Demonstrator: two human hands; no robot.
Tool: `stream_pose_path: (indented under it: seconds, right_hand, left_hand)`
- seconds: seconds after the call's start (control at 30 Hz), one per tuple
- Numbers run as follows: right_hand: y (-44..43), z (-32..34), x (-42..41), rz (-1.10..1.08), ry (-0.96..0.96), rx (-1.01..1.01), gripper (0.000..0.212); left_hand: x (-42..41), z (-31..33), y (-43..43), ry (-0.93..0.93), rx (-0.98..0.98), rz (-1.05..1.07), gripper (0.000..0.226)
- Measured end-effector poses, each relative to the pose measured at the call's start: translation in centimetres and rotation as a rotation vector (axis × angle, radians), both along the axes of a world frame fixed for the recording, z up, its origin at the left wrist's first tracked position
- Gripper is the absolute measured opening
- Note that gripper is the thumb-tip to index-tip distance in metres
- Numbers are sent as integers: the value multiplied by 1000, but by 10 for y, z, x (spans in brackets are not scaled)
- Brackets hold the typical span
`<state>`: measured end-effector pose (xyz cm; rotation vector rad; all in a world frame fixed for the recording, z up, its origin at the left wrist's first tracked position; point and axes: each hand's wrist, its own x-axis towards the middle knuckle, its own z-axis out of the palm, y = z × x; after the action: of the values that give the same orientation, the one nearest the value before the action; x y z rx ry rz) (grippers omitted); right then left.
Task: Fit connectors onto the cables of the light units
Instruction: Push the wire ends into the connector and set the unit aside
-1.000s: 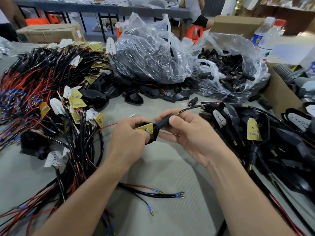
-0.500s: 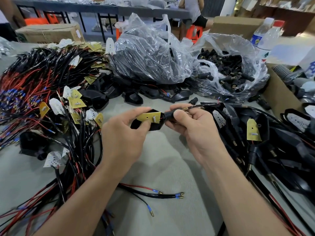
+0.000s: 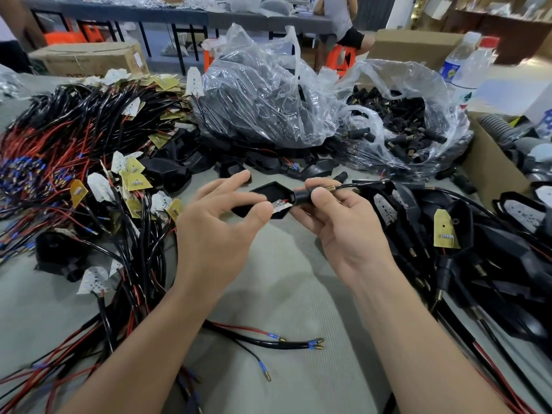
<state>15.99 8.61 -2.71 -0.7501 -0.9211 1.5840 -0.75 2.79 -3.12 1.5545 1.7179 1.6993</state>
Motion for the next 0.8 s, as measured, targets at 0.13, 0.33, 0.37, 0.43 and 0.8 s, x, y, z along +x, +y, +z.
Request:
stream_pose_path:
  seconds: [0.13,0.33,0.37,0.43,0.8]
  right_hand:
    - [-1,-1,1,-13,-13,8,16]
    - [-2,-1,-2,-68,-118,66,18]
    - [-2,-1,-2,-72,-133,71,18]
    - [-1,-1,-2,-83,-146,69,17]
    - [1,-5,-9,-60,-6,-19,18]
  left_hand:
    - [0,-4,1,-41,-80,122,10]
    - [-1,-10,5,166,-343,247,50]
    - [-3,-13,8,13,-384,187,43]
    - [-6,-17,11,-287,-427,101,28]
    - [-3,-7,5,-80,-254,152,19]
